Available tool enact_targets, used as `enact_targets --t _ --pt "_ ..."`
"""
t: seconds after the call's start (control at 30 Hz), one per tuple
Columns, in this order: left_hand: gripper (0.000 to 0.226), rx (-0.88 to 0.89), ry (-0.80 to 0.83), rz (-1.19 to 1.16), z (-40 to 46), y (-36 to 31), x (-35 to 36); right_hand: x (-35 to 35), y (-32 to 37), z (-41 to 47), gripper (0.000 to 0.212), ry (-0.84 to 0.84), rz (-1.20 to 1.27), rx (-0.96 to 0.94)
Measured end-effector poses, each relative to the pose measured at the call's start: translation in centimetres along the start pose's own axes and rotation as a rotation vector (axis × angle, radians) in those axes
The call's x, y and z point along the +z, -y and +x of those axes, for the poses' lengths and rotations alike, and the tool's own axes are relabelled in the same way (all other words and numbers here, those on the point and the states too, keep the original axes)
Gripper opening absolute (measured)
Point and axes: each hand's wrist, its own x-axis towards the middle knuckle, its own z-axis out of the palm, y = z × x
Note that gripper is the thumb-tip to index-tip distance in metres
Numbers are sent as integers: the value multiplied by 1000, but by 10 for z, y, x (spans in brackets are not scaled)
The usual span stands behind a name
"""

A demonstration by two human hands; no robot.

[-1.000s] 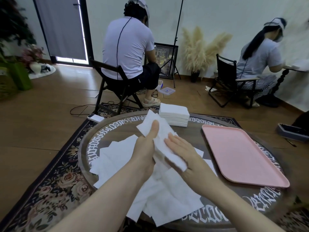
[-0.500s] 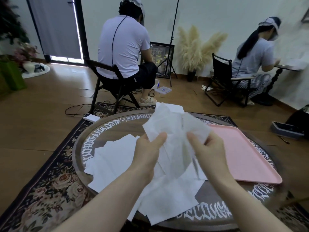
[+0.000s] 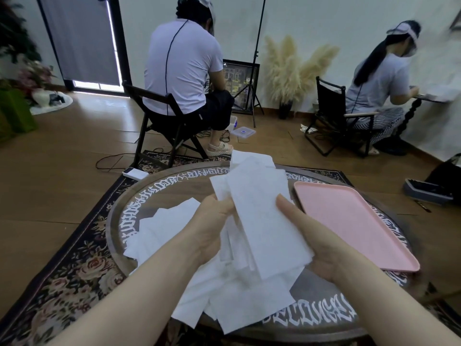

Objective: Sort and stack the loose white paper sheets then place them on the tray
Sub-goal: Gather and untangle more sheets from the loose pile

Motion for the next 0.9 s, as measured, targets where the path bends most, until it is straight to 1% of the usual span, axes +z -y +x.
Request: enact_targets --t 0.03,0.07,0.1,0.13,0.17,0.2,0.23,0.27,0.3,0.37,0.4,0.47,0.5,0.53,0.57,0.6,0.63,0.67,0.73,0.77,0.8,0.83,0.9 --pt "29 16 4 26 0 0 1 -1 0 1 44 45 68 20" --pt "28 46 6 68 -1 -1 1 -1 -2 1 38 68 91 -2" --pt "31 94 -3 124 -1 -1 1 -1 -2 2 39 63 83 -50" --pt "42 153 -25 172 -2 -1 0 -1 -3 4 45 26 78 -108" --pt "61 221 -40 203 -2 0 0 -1 -3 6 52 -32 81 -163" --pt "81 277 -37 215 -2 1 0 -2 -3 7 54 -82 95 -211" --pt "90 317 -26 232 -3 3 0 -3 -3 8 53 -117 108 -255" --pt "85 355 -24 261 -4 5 1 -4 -4 9 51 -144 113 -300" --pt "71 376 -26 289 -6 7 2 -4 -5 8 49 -165 113 -339" --pt "33 390 -32 306 -9 7 6 -2 -7 7 46 -195 99 -397" --pt "20 376 -9 285 -11 6 8 -1 -7 6 41 -210 80 -423" --pt "30 336 60 238 -13 4 9 1 -9 4 30 -236 37 -473" --pt "31 335 95 238 -12 4 9 2 -10 3 28 -249 20 -496" --pt "24 340 111 249 -13 4 9 2 -10 2 28 -263 3 -522" --pt "12 352 123 274 -11 5 7 2 -10 2 31 -279 -19 -550" --pt "7 348 119 284 -12 6 7 2 -9 1 36 -292 -47 -582" --pt "21 350 100 305 -10 7 5 1 -8 0 44 -295 -77 -616" --pt "32 338 72 324 -10 7 5 0 -7 0 59 -281 -106 -648" --pt "41 313 33 329 -9 6 4 -5 -7 -1 95 -230 -156 -720" --pt "41 303 33 311 -9 4 5 -8 -7 -1 104 -203 -194 -763" --pt "40 297 28 298 -10 3 6 -10 -6 -1 106 -182 -236 -807" --pt "40 304 27 298 -10 3 5 -12 -5 -1 102 -163 -271 -836" --pt "39 312 36 301 -11 4 6 -14 -4 -3 83 -120 -298 -814"
